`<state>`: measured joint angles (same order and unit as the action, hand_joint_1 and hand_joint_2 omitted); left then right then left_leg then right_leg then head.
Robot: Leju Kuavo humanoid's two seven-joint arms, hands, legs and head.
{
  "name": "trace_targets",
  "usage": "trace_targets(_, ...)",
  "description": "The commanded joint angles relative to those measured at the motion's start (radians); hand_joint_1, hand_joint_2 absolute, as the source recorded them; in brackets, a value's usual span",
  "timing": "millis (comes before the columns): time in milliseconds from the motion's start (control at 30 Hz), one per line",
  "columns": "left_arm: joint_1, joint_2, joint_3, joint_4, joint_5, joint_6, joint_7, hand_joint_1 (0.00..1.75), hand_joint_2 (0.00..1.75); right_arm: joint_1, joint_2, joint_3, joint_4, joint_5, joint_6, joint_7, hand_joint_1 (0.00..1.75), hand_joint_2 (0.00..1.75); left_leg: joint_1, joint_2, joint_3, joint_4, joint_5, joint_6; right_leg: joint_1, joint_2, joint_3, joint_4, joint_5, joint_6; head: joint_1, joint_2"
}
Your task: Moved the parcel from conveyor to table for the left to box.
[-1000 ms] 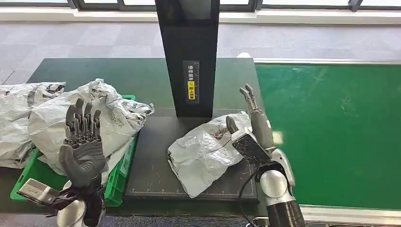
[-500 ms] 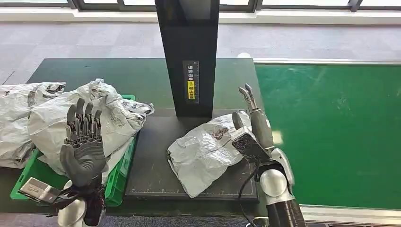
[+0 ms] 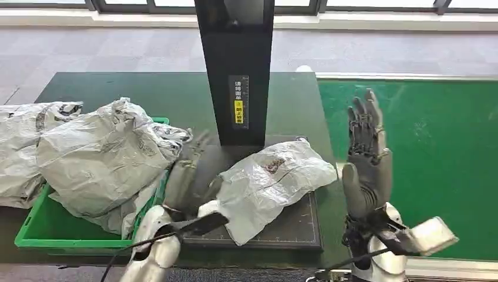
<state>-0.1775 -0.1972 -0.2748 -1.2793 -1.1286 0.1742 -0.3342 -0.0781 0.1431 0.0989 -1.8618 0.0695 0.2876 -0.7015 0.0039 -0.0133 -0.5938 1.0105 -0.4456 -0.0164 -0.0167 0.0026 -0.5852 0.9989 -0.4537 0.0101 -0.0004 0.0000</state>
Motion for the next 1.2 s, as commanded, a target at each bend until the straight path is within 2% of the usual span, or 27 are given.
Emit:
trace_targets(33, -0.233, -0.032, -0.218, 0.672, -0.103, 0.114, 0.031, 0.00, 1.75, 0.056, -0.007, -0.121, -0.220, -0.047, 0.053, 0.003, 0.00, 1.75, 0.000, -0.002, 0.001, -0.001, 0.001, 0.001, 0.000, -0.002, 0.002, -0.001, 0.000, 0.000, 0.000, 0.000)
trace_targets(133, -0.221, -0.026, -0.214, 0.640, -0.102, 0.102, 0.032, 0.00, 1.75, 0.049, 0.002, -0.127, -0.212, -0.039, 0.061, 0.003, 0.00, 1.75, 0.000, 0.007, 0.001, -0.001, 0.000, 0.000, 0.000, 0.008, -0.001, 0.000, 0.003, 0.000, 0.000, 0.000)
trace_targets(267, -0.223, -0.029, -0.215, 0.634, -0.103, 0.098, 0.033, 0.00, 1.75, 0.042, 0.003, -0.128, -0.204, -0.037, 0.061, 0.003, 0.00, 1.75, 0.001, 0.005, 0.001, -0.001, 0.000, 0.000, 0.001, 0.005, 0.000, -0.001, 0.002, 0.000, 0.000, 0.000)
trace_targets(567, -0.205, -0.024, -0.220, 0.625, -0.092, 0.025, 0.014, 0.00, 1.75, 0.030, 0.012, -0.140, -0.192, -0.039, 0.071, 0.003, 0.00, 1.75, 0.001, 0.008, 0.002, -0.001, 0.000, 0.000, 0.001, 0.008, 0.000, -0.001, 0.003, 0.000, 0.000, 0.000)
trace_targets(633, -0.211, -0.019, -0.231, 0.636, -0.101, 0.009, 0.006, 1.75, 1.75, 0.032, 0.015, -0.141, -0.197, -0.040, 0.076, 0.003, 0.00, 1.75, 0.001, 0.008, 0.002, -0.002, 0.000, 0.000, 0.002, 0.008, 0.001, -0.001, 0.003, 0.000, 0.000, 0.000)
trace_targets(767, -0.217, -0.015, -0.247, 0.665, -0.096, -0.030, -0.032, 1.75, 1.75, 0.031, 0.030, -0.142, -0.203, -0.027, 0.076, 0.003, 0.00, 1.75, 0.001, 0.008, 0.003, -0.002, 0.000, 0.000, 0.001, 0.008, 0.001, -0.001, 0.003, -0.001, 0.000, 0.000)
trace_targets(1200, -0.240, -0.019, -0.243, 0.706, -0.085, -0.033, -0.039, 1.75, 1.75, 0.044, 0.023, -0.151, -0.215, -0.025, 0.078, 0.003, 0.00, 1.75, 0.001, 0.008, 0.005, -0.003, 0.000, 0.000, 0.001, 0.006, 0.004, -0.002, 0.003, -0.001, 0.000, 0.000)
